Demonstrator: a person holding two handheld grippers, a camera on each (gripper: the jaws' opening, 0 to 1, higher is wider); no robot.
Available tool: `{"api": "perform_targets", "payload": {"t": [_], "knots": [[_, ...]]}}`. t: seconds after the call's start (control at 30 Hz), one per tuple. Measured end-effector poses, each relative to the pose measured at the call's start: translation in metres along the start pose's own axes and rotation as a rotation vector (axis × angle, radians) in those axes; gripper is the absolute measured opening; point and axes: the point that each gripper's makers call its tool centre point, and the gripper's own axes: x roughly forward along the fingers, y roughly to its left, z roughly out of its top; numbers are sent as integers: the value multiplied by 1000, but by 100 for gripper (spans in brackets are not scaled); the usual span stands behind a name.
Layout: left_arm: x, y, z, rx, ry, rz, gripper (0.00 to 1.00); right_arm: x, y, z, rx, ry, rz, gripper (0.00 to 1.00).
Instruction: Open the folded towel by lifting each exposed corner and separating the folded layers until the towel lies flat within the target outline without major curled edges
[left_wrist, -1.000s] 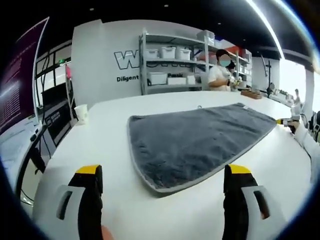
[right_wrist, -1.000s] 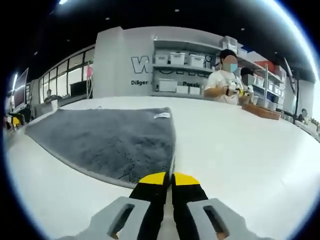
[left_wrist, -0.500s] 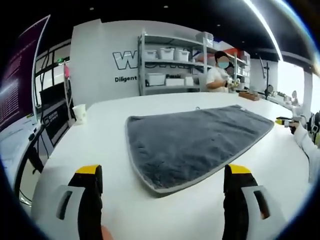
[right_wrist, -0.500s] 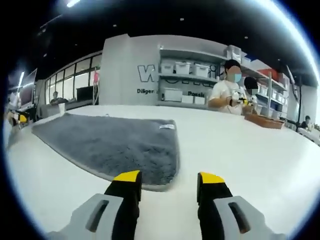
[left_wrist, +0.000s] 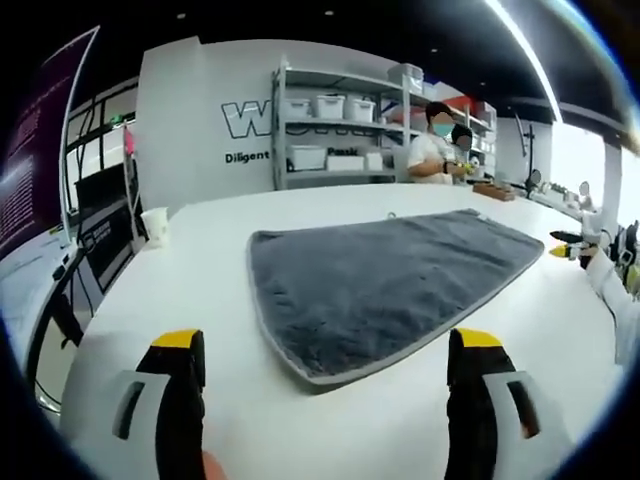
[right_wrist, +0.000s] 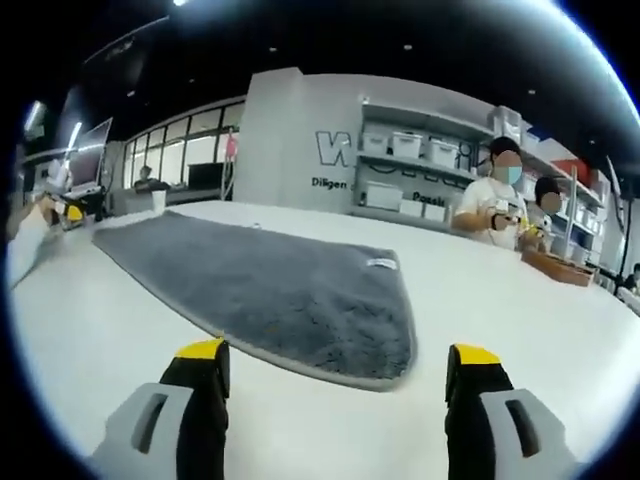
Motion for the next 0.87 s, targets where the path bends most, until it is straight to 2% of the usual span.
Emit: {"api": "perform_targets", "payload": {"t": [0.07, 0.3, 0.87], "knots": [[0, -1, 0, -1, -1, -5, 100, -1, 2, -1, 8, 3, 10, 99], [2, -1, -1, 3, 4, -9, 100, -5, 1, 6, 39, -36, 23, 99], [4, -4, -5, 15, 27, -16, 100, -6, -1, 4, 44, -29, 15, 100]]}}
